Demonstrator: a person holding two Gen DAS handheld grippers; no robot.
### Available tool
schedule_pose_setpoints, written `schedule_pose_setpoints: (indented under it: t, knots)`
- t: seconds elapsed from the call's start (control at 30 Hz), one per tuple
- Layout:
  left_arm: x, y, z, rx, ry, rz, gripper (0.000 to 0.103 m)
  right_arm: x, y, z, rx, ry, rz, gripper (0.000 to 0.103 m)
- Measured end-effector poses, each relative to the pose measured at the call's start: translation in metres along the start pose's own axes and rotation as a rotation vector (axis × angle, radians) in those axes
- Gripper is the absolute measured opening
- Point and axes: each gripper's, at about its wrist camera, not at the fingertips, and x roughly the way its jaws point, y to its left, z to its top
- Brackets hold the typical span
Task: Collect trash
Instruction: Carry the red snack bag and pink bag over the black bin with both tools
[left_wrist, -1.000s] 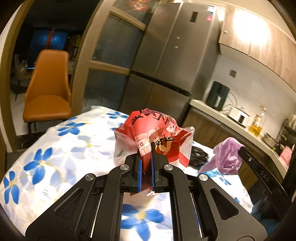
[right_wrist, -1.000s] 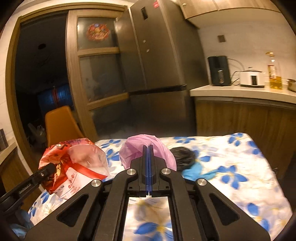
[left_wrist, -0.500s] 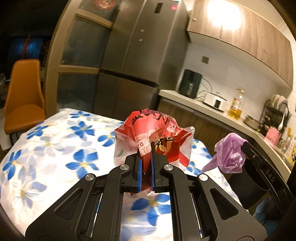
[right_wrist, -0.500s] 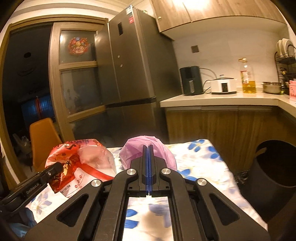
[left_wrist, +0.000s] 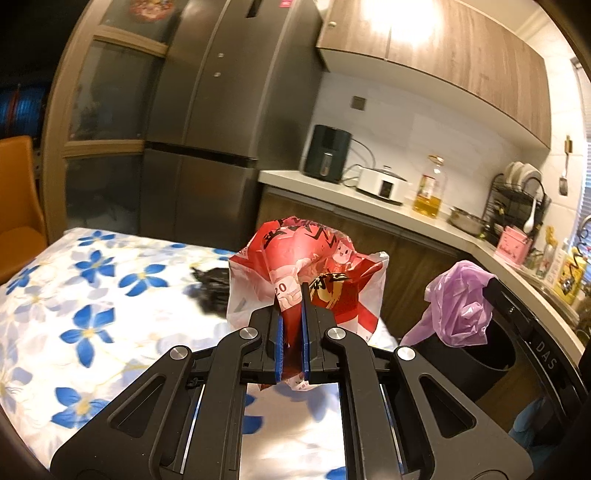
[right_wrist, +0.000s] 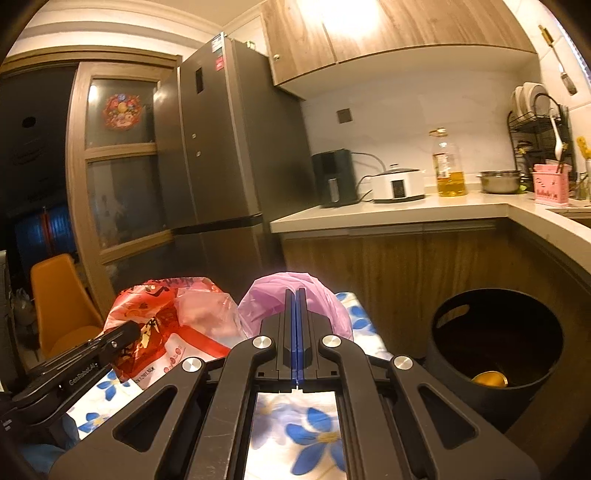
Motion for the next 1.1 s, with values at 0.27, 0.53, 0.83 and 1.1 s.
schedule_pose_setpoints:
  t: [0.27,0.53,0.83,1.1]
  knots:
    - [0.018,-0.052,0.004,0.046,0.003,-0.104,0.006,-0.018,-0.043,0.007,0.029,-0.047,-0.097,0.001]
    - [0.036,-0.111,0.004,0.092,0.008,-0.211,0.006,-0.037,-0.093,0.016,0.064,-0.096,-0.215,0.001]
    - [0.06,-0.178,0.003,0.147,0.01,-0.319,0.006,-0.054,-0.142,0.027,0.111,-0.143,-0.323,0.001]
    - [0.08,-0.212,-0.005,0.178,0.036,-0.358,0.006,-0.056,-0.167,0.029,0.13,-0.15,-0.358,0.001]
